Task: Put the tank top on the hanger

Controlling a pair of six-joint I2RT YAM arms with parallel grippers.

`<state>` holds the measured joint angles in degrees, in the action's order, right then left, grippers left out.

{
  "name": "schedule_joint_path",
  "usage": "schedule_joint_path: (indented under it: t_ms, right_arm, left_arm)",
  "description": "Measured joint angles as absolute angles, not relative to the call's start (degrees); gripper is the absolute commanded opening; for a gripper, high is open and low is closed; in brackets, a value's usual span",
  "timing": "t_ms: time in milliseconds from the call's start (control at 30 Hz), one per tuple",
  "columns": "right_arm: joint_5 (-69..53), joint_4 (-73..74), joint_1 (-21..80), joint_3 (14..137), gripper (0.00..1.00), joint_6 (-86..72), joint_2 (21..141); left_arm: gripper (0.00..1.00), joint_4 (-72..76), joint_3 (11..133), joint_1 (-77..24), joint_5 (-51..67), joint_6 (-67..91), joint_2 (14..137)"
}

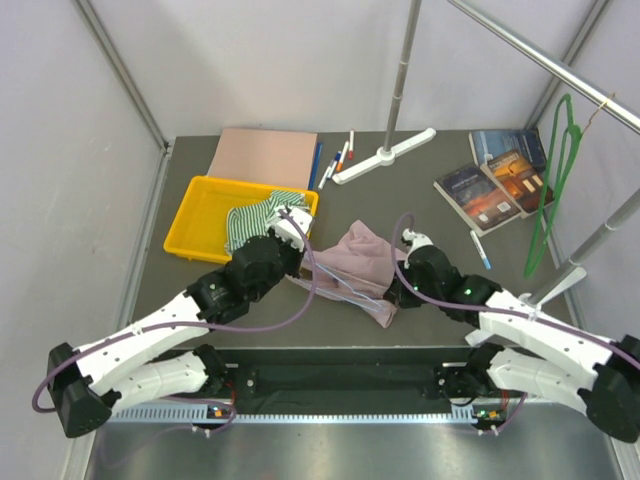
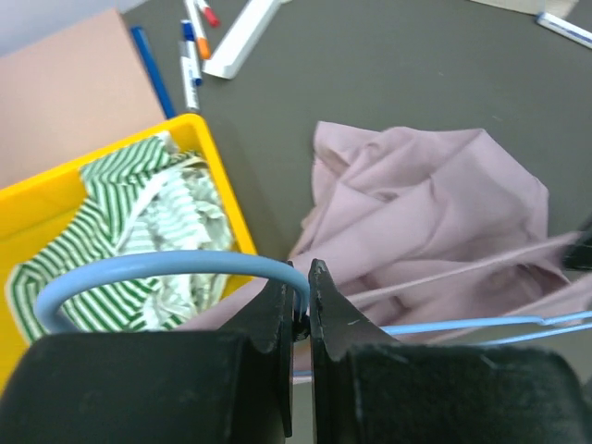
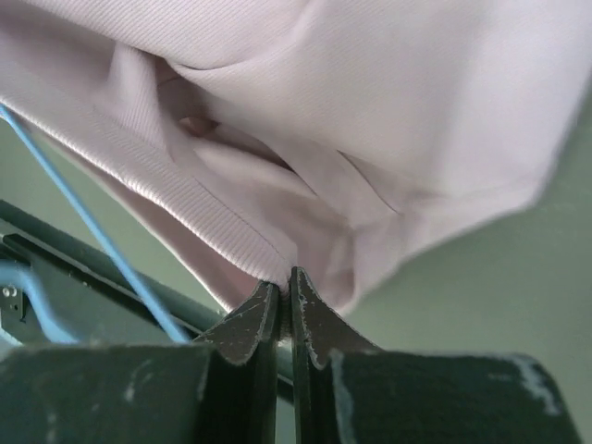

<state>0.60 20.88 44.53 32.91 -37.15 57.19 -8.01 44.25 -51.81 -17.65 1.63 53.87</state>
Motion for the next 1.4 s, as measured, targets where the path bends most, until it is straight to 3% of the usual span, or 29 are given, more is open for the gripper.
schedule_joint_path:
  t_ms: [567,1000,1400]
  right_arm:
    - [0.12,36.53,44.51,37.26,0.00,-37.12,43.64]
    - [-2.04,29.34,49.39,40.77,0.00,-38.85,48.62]
    - [3.03,25.98,52.77,49.32,0.00,-38.48,55.99]
  left_arm:
    - [0.00,-5.74,44.93,-51.79,-26.41,-1.61,54.30]
    - [0.00,-0.56,44.77,-51.81,-23.35,1.98,56.53]
    - [0.00,-0.03,43.29,-51.81,-21.28,4.45,55.53]
